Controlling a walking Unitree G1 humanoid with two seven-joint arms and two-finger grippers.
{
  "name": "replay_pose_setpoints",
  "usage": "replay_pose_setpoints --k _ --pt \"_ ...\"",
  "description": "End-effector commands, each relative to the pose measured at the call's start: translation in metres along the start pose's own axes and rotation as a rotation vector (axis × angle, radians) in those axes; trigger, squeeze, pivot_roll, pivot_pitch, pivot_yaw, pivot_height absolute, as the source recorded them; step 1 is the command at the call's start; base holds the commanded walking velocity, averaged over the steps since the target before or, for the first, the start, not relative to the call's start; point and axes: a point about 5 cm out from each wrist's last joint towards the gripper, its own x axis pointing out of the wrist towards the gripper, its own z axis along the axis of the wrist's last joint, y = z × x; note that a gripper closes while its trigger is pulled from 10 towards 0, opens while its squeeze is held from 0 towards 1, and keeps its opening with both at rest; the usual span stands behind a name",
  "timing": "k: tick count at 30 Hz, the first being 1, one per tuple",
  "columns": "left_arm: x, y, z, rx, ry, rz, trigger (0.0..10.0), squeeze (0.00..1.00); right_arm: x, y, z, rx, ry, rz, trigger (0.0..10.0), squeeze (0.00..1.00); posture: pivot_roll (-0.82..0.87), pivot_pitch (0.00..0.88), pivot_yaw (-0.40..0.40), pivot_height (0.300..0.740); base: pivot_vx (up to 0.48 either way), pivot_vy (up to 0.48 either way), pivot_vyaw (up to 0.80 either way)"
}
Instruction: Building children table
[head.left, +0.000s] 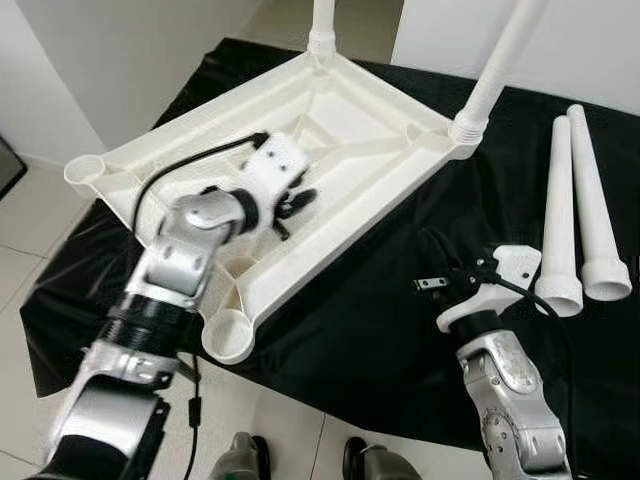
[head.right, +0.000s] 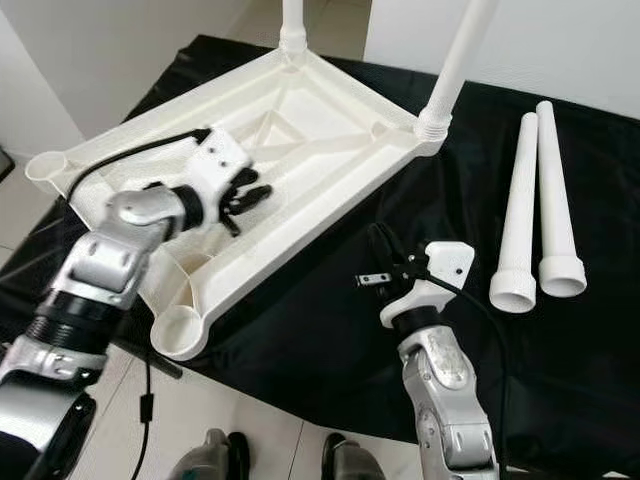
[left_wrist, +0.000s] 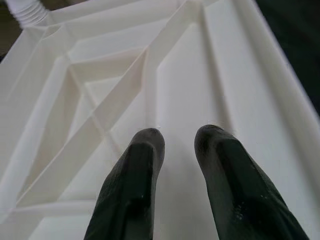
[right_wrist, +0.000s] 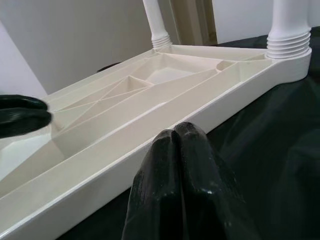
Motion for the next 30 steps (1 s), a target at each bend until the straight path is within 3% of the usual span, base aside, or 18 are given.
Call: replay_pose_setpoints --k 1,12,20,25,27,30 --pt "-0.005 -0.001 -0.005 0.002 0.005 -0.057 10.0 0.00 -0.001 -0.001 -0.002 -0.005 0.006 0.001 10.0 0.00 0.02 0.190 0.017 0.740 0.000 0.000 0.00" --pt "-0.037 0.020 -0.028 0.056 0.133 -0.016 10.0 0.00 0.007 -0.010 0.000 -0.039 -0.005 -0.012 10.0 0.00 0.03 0.174 0.005 0.740 0.000 0.000 0.00" --pt "-0.044 0.022 -0.044 0.087 0.206 0.004 10.0 0.00 0.007 -0.013 0.001 -0.053 -0.006 -0.009 10.0 0.00 0.03 0.175 -0.001 0.740 0.000 0.000 0.00" --pt "-0.045 0.011 -0.057 0.128 0.258 -0.041 10.0 0.00 0.010 -0.015 0.002 -0.075 -0.002 -0.008 10.0 0.00 0.03 0.173 -0.004 0.740 0.000 0.000 0.00" --pt "-0.041 -0.008 -0.062 0.127 0.258 -0.103 10.0 0.00 0.015 -0.019 0.001 -0.107 0.012 -0.024 10.0 0.00 0.03 0.166 -0.011 0.740 0.000 0.000 0.00" --pt "-0.038 -0.018 -0.064 0.118 0.254 -0.134 10.0 0.00 0.017 -0.020 0.000 -0.120 0.014 -0.033 10.0 0.00 0.03 0.161 -0.013 0.740 0.000 0.000 0.00"
